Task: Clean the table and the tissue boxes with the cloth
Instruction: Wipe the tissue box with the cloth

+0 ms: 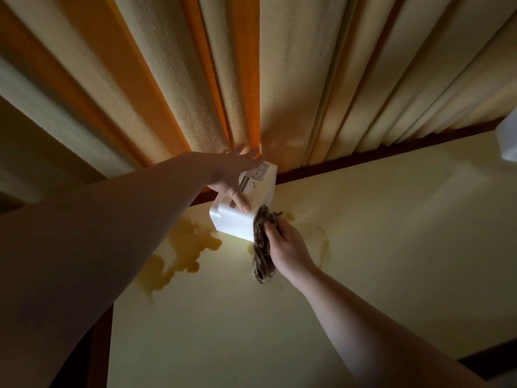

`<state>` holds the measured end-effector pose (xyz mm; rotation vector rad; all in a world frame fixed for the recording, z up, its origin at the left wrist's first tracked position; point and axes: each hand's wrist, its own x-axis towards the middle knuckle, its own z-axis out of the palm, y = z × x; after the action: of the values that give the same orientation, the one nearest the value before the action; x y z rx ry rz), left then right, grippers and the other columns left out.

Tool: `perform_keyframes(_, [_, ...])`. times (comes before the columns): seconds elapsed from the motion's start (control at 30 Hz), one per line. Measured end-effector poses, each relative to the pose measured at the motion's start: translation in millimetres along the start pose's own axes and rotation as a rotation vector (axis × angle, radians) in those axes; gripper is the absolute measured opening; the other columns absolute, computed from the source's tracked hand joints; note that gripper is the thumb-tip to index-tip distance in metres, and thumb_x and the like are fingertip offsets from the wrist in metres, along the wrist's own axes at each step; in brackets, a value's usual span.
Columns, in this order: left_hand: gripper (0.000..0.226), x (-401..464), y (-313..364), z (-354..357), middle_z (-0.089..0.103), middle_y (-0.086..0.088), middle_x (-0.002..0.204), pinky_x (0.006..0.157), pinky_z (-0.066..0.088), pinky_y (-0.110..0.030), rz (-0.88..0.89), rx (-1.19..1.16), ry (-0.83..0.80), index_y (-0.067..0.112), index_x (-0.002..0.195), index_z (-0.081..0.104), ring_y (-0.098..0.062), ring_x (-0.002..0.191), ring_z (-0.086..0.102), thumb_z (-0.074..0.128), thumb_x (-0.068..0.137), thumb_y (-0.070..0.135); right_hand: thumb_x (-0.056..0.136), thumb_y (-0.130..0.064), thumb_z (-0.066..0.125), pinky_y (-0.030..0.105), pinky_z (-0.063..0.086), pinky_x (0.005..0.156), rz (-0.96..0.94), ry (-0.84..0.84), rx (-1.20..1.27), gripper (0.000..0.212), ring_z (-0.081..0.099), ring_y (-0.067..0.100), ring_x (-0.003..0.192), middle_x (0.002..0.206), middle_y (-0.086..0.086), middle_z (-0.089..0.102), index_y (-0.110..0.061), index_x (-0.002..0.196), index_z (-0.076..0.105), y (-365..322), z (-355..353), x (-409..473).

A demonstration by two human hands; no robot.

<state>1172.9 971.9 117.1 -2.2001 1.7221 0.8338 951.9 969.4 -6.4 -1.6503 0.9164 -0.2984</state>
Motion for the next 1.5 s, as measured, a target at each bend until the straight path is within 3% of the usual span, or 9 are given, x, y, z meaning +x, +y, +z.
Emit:
perform_keyframes(0.17, [0.130,-13.9,14.1,0.7,-0.019,0.006,0.171,0.124,-0.003,-0.058,0.029,0.012,0.052,0.033,0.165,-0.001,-0.021,0.155,-0.022,0.086,0.072,0.059,0.109,-0.038,0.049,0.017,0.041,0.057,-0.100,0.007,-0.165,0.022,0.061,0.008,0.070,0.083,-0.006,0.064,-0.020,0.101,0.061,0.6,-18.9,-17.0])
perform_keyframes(0.43, [0.077,-54.4,31.7,64.1,0.012,-0.004,0.172,0.126,0.001,-0.048,0.031,-0.197,0.423,0.024,0.162,0.027,-0.023,0.159,0.001,0.067,0.097,0.036,0.106,-0.033,0.052,0.026,0.045,0.090,-0.392,-0.078,-0.429,0.028,0.061,0.017,0.105,0.115,-0.003,0.065,-0.015,0.123,0.065,3.1,-30.9,-46.4])
perform_keyframes(0.6, [0.090,-64.5,31.9,113.3,0.014,-0.006,0.172,0.128,0.002,-0.054,-0.137,-0.287,0.623,0.021,0.162,0.028,-0.023,0.159,0.003,0.072,0.090,0.052,0.104,-0.037,0.052,0.035,0.044,0.109,-0.529,-0.279,-0.669,0.042,0.048,0.021,0.132,0.144,0.000,0.058,-0.019,0.141,0.061,17.1,-17.2,-70.9])
perform_keyframes(0.77, [0.106,-59.6,44.5,118.6,0.050,-0.004,0.132,0.113,0.038,-0.046,-0.391,-0.284,0.713,0.016,0.138,0.043,-0.027,0.122,0.046,0.076,0.061,0.082,0.101,-0.033,0.060,0.043,0.042,0.111,-0.514,-0.486,-0.840,0.043,0.047,0.027,0.130,0.151,0.000,0.048,-0.027,0.143,0.060,46.4,1.2,-85.3])
perform_keyframes(0.87, [0.098,-52.2,49.8,113.7,0.049,-0.006,0.125,0.114,0.037,-0.047,-0.441,-0.239,0.682,0.013,0.130,0.048,-0.029,0.118,0.047,0.076,0.063,0.079,0.094,-0.047,0.071,0.027,0.028,0.120,-0.477,-0.477,-0.778,0.061,0.037,0.020,0.141,0.158,-0.003,0.042,-0.030,0.150,0.054,40.2,-5.3,-81.3])
perform_keyframes(0.97, [0.091,-51.2,44.9,114.8,0.046,-0.007,0.128,0.111,0.039,-0.044,-0.425,-0.280,0.676,0.017,0.136,0.048,-0.030,0.119,0.043,0.076,0.067,0.068,0.091,-0.066,0.063,0.032,0.028,0.123,-0.471,-0.419,-0.758,0.071,0.036,0.014,0.146,0.157,-0.003,0.046,-0.030,0.151,0.052,20.4,-24.9,-65.6])
perform_keyframes(1.2, [0.109,-59.1,14.6,109.9,0.030,-0.010,0.148,0.115,0.032,-0.051,-0.348,-0.363,0.571,0.032,0.160,0.012,-0.038,0.138,0.026,0.068,0.070,0.056,0.103,-0.049,0.056,0.026,0.045,0.102,-0.323,-0.035,-0.752,0.043,0.058,0.012,0.122,0.132,-0.006,0.065,-0.020,0.135,0.061,-15.5,-81.0,-5.5])
perform_keyframes(1.33, [0.103,-62.7,26.4,110.8,0.035,-0.012,0.149,0.114,0.036,-0.048,-0.518,-0.596,0.642,0.022,0.157,0.021,-0.034,0.139,0.033,0.075,0.078,0.059,0.100,-0.051,0.055,0.034,0.053,0.087,-0.175,0.196,-0.436,0.048,0.061,0.019,0.119,0.129,-0.002,0.066,-0.022,0.138,0.058,-42.5,-81.8,23.0])
perform_keyframes(1.5, [0.074,-49.6,30.5,117.3,0.060,0.002,0.122,0.084,0.054,-0.037,-0.604,-0.926,0.623,0.027,0.146,0.044,-0.021,0.108,0.060,0.071,0.085,0.061,0.095,-0.065,0.057,0.021,0.046,0.062,-0.145,0.031,-0.357,0.066,0.064,0.011,0.100,0.118,-0.009,0.067,-0.030,0.151,0.049,-64.4,-68.7,38.0])
